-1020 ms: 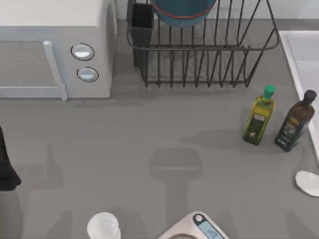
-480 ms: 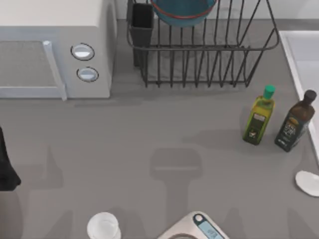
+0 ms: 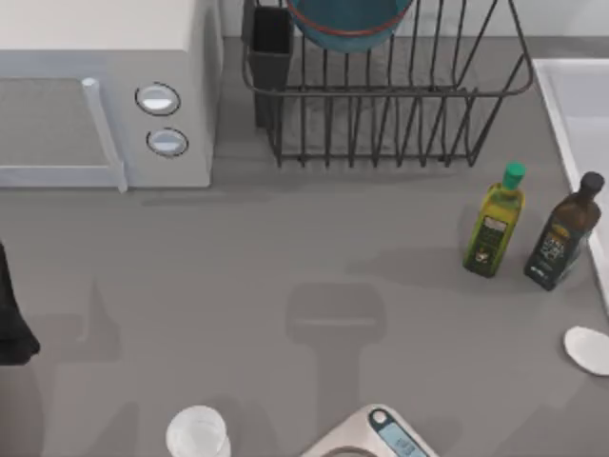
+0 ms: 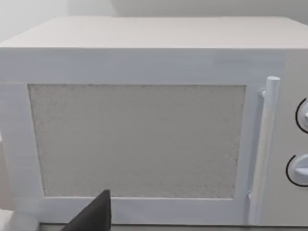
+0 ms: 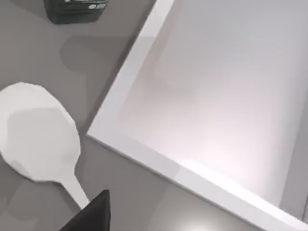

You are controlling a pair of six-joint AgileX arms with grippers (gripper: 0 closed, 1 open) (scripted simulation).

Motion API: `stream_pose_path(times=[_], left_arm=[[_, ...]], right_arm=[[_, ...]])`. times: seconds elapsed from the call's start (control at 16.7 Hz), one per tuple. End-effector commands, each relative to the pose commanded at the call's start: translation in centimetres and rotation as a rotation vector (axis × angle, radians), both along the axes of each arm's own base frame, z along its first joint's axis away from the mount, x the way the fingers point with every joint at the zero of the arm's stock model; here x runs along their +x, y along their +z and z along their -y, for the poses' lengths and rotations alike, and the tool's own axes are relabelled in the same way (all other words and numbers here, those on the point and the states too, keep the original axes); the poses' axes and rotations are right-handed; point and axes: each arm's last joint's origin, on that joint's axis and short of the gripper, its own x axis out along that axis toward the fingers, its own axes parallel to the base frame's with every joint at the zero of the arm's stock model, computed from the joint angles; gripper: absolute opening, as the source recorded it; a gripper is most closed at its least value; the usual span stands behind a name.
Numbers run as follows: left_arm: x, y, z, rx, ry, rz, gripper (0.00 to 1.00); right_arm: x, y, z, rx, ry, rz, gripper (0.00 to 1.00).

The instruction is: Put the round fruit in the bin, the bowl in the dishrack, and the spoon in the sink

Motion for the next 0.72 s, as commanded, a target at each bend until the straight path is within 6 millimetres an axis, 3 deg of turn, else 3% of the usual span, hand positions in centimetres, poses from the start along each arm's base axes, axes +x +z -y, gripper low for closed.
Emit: stream_pose_path(times=[0.36,0.72], left_arm=[[0.0,0.0,0.0,0.0,0.0,0.0,1.0],[0.0,0.0,0.0,0.0,0.0,0.0,1.0]], right_arm=[[5.3,-0.2,1.1,-0.14,0.301,-0.546,1.0],[7.7,-0.9,1.8,-0.14,0.466,-0.764,1.0]])
